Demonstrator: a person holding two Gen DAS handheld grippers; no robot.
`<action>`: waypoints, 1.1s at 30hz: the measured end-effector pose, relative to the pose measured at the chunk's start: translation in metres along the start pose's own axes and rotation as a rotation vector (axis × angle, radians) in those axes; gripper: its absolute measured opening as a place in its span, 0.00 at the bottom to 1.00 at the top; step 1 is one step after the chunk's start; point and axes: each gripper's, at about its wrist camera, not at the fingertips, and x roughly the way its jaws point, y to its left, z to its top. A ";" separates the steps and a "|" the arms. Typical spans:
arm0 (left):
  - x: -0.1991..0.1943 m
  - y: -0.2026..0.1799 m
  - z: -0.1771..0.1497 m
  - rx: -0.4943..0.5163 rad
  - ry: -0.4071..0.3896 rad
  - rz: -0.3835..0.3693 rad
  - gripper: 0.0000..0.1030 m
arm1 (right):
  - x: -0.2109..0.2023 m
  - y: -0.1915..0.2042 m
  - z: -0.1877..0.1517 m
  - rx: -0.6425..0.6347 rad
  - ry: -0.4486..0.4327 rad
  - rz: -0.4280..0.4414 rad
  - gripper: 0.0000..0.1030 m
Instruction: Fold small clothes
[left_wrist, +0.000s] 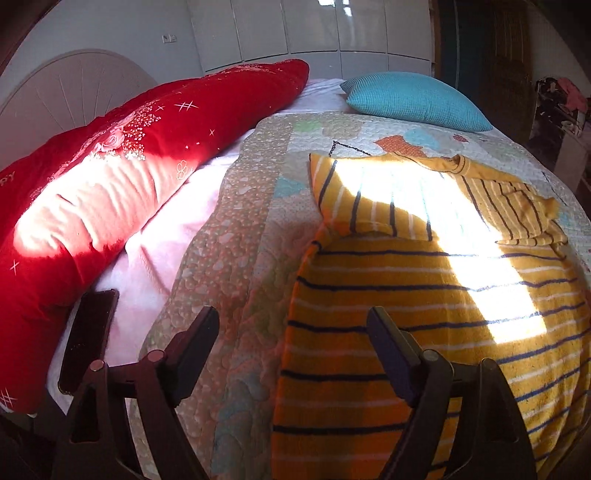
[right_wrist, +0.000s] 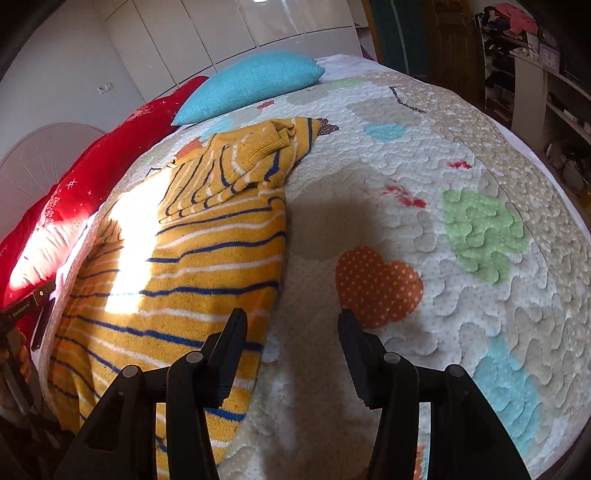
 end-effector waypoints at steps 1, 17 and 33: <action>-0.002 0.003 -0.007 -0.026 0.020 -0.037 0.79 | -0.002 0.001 -0.004 0.013 0.006 0.025 0.54; -0.031 0.020 -0.115 -0.301 0.107 -0.436 0.79 | -0.005 0.027 -0.075 0.147 0.104 0.416 0.57; -0.043 0.010 -0.138 -0.319 0.115 -0.441 0.43 | -0.006 0.057 -0.110 0.154 0.170 0.503 0.57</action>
